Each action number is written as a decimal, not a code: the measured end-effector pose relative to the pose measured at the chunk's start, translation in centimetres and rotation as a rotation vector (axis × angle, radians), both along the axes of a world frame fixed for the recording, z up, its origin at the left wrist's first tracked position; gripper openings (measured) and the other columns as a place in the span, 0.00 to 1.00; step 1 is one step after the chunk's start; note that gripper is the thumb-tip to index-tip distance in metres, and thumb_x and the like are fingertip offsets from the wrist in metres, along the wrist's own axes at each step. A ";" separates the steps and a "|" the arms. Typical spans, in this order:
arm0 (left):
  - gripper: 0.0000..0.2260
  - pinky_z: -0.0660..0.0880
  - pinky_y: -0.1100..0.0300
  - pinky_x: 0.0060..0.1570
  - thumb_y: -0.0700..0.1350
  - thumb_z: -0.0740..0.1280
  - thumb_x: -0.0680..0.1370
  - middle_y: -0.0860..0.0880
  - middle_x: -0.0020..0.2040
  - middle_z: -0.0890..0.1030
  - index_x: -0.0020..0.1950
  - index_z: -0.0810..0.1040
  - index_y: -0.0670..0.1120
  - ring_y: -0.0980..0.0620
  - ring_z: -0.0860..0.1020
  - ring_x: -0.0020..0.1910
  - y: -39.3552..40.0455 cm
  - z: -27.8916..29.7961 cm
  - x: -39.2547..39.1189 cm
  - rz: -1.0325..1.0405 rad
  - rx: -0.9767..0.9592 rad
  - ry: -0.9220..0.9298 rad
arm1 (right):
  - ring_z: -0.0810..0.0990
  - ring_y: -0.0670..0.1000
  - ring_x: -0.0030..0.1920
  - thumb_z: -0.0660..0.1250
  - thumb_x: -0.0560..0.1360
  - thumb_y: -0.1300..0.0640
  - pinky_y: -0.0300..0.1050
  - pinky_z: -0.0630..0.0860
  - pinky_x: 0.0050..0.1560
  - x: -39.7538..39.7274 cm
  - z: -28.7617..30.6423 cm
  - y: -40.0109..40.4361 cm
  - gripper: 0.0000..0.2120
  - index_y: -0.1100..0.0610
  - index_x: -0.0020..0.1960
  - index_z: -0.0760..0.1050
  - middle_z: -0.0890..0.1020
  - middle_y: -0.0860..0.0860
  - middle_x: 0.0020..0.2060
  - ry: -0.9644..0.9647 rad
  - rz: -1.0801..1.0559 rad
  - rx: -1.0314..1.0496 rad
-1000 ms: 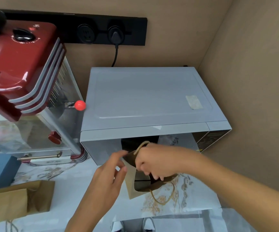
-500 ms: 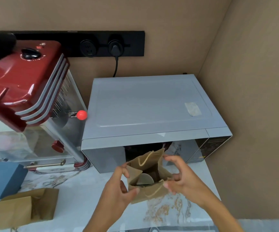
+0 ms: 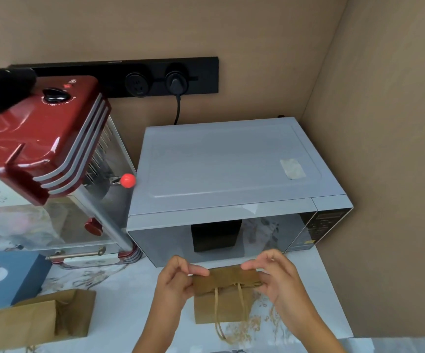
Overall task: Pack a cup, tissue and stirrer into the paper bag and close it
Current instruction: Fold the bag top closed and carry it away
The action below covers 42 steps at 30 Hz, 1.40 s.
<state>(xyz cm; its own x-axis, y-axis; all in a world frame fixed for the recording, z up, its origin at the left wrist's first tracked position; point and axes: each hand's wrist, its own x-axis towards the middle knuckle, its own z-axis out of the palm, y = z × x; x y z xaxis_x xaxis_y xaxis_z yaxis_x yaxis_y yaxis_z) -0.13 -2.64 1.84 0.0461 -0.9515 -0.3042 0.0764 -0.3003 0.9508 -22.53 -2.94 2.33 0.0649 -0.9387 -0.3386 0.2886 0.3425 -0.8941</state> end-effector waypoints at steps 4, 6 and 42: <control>0.11 0.77 0.58 0.35 0.40 0.74 0.70 0.48 0.39 0.84 0.41 0.73 0.51 0.52 0.80 0.34 0.3 -0.1 -0.8 -0.110 0.021 -0.196 | 0.79 0.50 0.51 0.74 0.68 0.55 0.45 0.79 0.52 1.1 -0.9 0.3 0.17 0.43 0.54 0.78 0.78 0.48 0.49 0.494 0.173 -0.058; 0.18 0.77 0.61 0.33 0.33 0.75 0.68 0.47 0.41 0.82 0.47 0.77 0.55 0.53 0.79 0.33 0.3 -0.4 -1.2 -0.166 0.013 -0.271 | 0.76 0.48 0.54 0.73 0.68 0.60 0.39 0.78 0.54 1.7 -1.6 0.4 0.25 0.41 0.60 0.73 0.71 0.44 0.52 0.593 0.213 -0.093; 0.15 0.61 0.69 0.30 0.47 0.81 0.63 0.51 0.30 0.67 0.23 0.77 0.50 0.60 0.69 0.27 13.8 -2.8 -19.1 -0.199 -0.127 -0.395 | 0.67 0.47 0.29 0.75 0.67 0.68 0.39 0.64 0.34 -19.4 -3.2 13.8 0.05 0.67 0.34 0.81 0.72 0.48 0.25 0.605 0.062 -0.040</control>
